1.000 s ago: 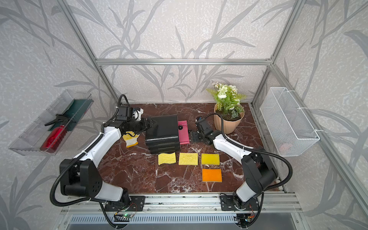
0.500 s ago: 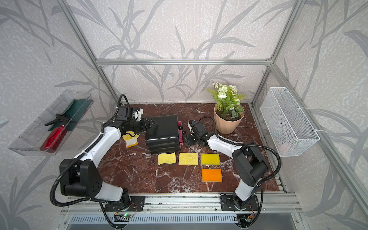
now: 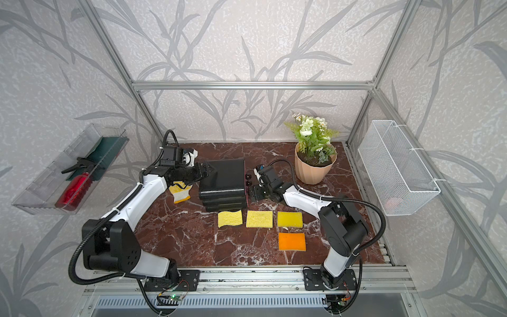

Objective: Take the sponge out of the drawer
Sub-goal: Close the drawer of the storage box, then open the drawer in the storage box.

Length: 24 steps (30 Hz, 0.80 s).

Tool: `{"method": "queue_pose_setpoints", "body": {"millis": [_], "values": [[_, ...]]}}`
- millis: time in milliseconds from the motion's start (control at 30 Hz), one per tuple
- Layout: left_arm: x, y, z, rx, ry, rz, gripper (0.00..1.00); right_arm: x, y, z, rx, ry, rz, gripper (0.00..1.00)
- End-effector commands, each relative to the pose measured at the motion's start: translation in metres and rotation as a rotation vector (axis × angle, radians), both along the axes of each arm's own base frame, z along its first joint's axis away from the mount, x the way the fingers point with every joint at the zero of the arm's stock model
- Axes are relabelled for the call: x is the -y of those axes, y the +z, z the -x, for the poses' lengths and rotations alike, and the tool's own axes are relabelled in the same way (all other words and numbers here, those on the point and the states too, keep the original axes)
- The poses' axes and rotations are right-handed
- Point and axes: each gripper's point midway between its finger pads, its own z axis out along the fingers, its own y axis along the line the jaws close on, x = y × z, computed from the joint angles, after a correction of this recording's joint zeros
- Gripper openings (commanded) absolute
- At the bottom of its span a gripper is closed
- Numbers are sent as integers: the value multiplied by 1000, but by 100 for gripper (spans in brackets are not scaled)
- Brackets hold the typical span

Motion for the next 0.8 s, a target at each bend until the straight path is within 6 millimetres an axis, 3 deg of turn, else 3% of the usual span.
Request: {"method": "queue_pose_setpoints", "body": {"millis": [0,100,167,333,533,767], "values": [[-10,31,2,86,3,-83,88,28,19,-6,40,-62,-38,87],[-22,56,5,139,29,-157,88,47,20,-7,23,-93,-114,87],[-20,72,9,177,12,-171,88,52,19,-6,-1,-90,-168,86],[10,85,18,176,-86,-168,87,41,8,-2,-83,-21,-267,82],[44,60,20,110,-150,-103,84,21,-15,-4,-193,12,-403,72],[62,33,17,54,-164,-7,83,-6,-34,-16,-296,38,-586,58]]}}
